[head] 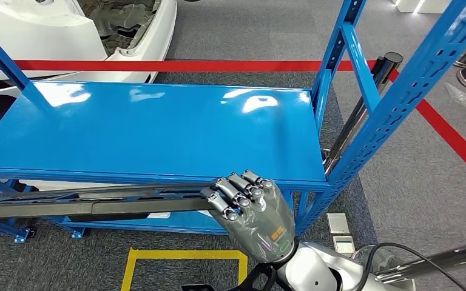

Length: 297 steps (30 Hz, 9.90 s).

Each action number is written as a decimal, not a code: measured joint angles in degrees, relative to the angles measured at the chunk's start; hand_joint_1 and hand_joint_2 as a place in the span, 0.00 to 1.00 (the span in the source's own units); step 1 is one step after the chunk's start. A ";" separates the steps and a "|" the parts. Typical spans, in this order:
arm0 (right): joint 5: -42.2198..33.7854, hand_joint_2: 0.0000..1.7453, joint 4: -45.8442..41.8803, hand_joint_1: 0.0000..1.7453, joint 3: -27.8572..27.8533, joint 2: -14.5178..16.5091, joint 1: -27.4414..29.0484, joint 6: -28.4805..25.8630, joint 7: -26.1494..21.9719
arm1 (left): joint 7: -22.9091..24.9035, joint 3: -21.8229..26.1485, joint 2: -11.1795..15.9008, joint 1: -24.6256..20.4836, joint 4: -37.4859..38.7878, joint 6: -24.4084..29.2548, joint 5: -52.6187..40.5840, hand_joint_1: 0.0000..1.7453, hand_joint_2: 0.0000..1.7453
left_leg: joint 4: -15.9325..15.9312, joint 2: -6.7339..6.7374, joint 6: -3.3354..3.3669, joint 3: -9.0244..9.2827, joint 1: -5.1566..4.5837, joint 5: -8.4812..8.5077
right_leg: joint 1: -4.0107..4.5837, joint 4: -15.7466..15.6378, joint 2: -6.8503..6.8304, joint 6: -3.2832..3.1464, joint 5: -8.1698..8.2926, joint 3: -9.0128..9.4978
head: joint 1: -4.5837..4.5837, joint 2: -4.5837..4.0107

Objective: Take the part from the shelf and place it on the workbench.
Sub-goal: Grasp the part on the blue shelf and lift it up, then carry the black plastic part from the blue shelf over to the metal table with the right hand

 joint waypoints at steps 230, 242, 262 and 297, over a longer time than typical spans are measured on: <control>-5.91 1.00 7.63 1.00 -2.93 4.22 1.50 -4.18 5.56 | 0.68 -0.04 -0.87 -0.37 0.00 1.55 -0.50 0.00 1.00 | -1.00 0.55 1.17 0.96 0.20 -0.11 | 0.15 3.80 -0.40 0.48 0.61 -5.06 | 0.14 0.00; -8.28 1.00 8.78 1.00 -3.01 4.26 0.89 -4.29 5.44 | 0.68 -0.04 -0.94 -0.40 0.00 1.63 -0.50 0.00 1.00 | 1.18 0.70 -0.07 -1.87 -0.04 1.01 | 0.01 1.77 -0.09 0.08 0.22 -1.50 | 1.05 0.00; -8.04 1.00 9.57 1.00 -2.97 4.69 -0.09 -3.73 5.02 | 1.08 -0.02 -0.94 -0.57 0.00 1.66 -0.50 0.00 1.00 | -1.05 0.69 1.70 1.13 0.09 0.04 | -0.21 8.63 -0.26 0.86 -2.20 -7.39 | 0.45 0.00; -7.28 1.00 10.35 1.00 -2.95 4.86 -0.09 -2.82 5.96 | 1.07 -0.02 -0.94 -0.52 0.00 1.65 -0.50 0.00 1.00 | -0.16 0.79 1.81 -0.42 0.10 0.23 | -0.34 16.72 -0.34 0.82 -6.29 -9.58 | 1.35 0.00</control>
